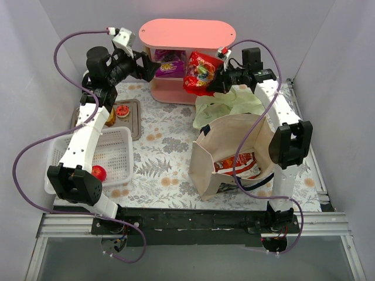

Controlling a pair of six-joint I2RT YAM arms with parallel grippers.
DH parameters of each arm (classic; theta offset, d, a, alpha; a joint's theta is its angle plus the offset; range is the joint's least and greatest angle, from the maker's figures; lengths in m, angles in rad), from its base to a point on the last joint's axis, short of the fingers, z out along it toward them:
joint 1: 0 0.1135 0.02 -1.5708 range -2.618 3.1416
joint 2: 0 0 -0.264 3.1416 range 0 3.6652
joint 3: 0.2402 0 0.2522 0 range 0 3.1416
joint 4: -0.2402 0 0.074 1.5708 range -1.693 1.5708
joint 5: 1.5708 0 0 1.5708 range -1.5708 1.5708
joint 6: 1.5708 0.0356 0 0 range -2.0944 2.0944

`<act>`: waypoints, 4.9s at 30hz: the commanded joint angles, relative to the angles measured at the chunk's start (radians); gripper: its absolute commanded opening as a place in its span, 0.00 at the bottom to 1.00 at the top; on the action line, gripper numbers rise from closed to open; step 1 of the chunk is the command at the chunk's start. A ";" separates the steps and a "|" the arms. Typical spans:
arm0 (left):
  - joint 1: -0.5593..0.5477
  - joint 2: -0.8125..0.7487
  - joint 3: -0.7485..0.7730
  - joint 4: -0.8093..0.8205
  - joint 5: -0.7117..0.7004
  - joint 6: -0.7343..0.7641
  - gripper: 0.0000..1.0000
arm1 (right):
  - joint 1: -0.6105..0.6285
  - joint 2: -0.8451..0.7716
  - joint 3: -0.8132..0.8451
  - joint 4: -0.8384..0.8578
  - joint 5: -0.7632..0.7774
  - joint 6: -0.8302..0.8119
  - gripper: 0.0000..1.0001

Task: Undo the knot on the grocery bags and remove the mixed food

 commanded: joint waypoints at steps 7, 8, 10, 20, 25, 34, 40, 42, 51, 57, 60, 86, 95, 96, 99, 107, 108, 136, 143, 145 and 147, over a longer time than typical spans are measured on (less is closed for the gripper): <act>-0.001 -0.002 0.008 -0.037 -0.032 0.048 0.90 | -0.003 0.046 0.040 0.098 0.011 0.052 0.01; 0.001 0.001 0.009 -0.039 -0.029 0.044 0.90 | -0.003 0.057 0.058 0.104 0.011 0.056 0.01; -0.001 0.009 0.014 -0.042 -0.022 0.043 0.90 | -0.002 0.089 0.084 0.121 0.017 0.069 0.01; -0.001 -0.005 -0.024 -0.063 -0.008 0.043 0.90 | -0.008 0.156 0.207 0.150 0.042 0.105 0.01; 0.001 -0.017 -0.044 -0.059 0.000 0.034 0.90 | -0.008 0.165 0.227 0.209 0.103 0.128 0.07; -0.001 -0.015 -0.023 -0.079 0.027 0.034 0.90 | 0.002 0.180 0.298 0.252 0.151 0.118 0.03; -0.001 -0.026 -0.037 -0.074 0.050 0.020 0.91 | -0.002 0.115 0.212 0.290 0.024 0.182 0.01; -0.001 -0.026 -0.038 -0.077 0.064 0.016 0.91 | -0.002 0.110 0.213 0.295 0.001 0.219 0.01; -0.004 -0.032 -0.017 -0.106 0.086 0.027 0.91 | -0.003 0.086 0.221 0.351 -0.010 0.285 0.01; -0.007 -0.034 -0.011 -0.131 0.089 0.045 0.91 | -0.034 0.109 0.253 0.333 0.042 0.270 0.01; -0.013 -0.037 0.000 -0.160 0.084 0.062 0.92 | -0.057 0.112 0.248 0.382 0.054 0.271 0.06; -0.050 -0.057 -0.029 -0.270 0.043 0.177 0.92 | -0.038 0.140 0.169 0.413 0.059 0.302 0.35; -0.050 -0.054 -0.060 -0.241 0.061 0.155 0.92 | -0.041 0.109 0.156 0.410 0.191 0.286 0.46; -0.050 -0.054 -0.064 -0.238 0.061 0.152 0.92 | -0.041 0.109 0.156 0.401 0.235 0.276 0.45; -0.053 -0.064 -0.077 -0.243 0.058 0.152 0.92 | -0.041 0.113 0.156 0.376 0.363 0.270 0.34; -0.076 -0.068 -0.077 -0.307 0.027 0.198 0.93 | -0.044 0.188 0.169 0.486 0.358 0.217 0.21; -0.079 -0.066 -0.074 -0.319 0.027 0.204 0.93 | -0.041 0.193 0.169 0.497 0.400 0.216 0.21; -0.079 -0.126 -0.193 -0.224 0.032 0.186 0.93 | 0.205 -0.342 -0.565 0.808 0.647 -0.583 0.73; -0.079 -0.170 -0.244 -0.207 0.012 0.188 0.93 | 0.261 -0.152 -0.343 0.761 0.841 -0.703 0.76; -0.080 -0.186 -0.262 -0.203 0.001 0.186 0.93 | 0.262 -0.088 -0.290 0.740 0.888 -0.726 0.76; -0.080 -0.192 -0.275 -0.197 -0.003 0.182 0.93 | 0.259 -0.028 -0.232 0.738 0.927 -0.747 0.75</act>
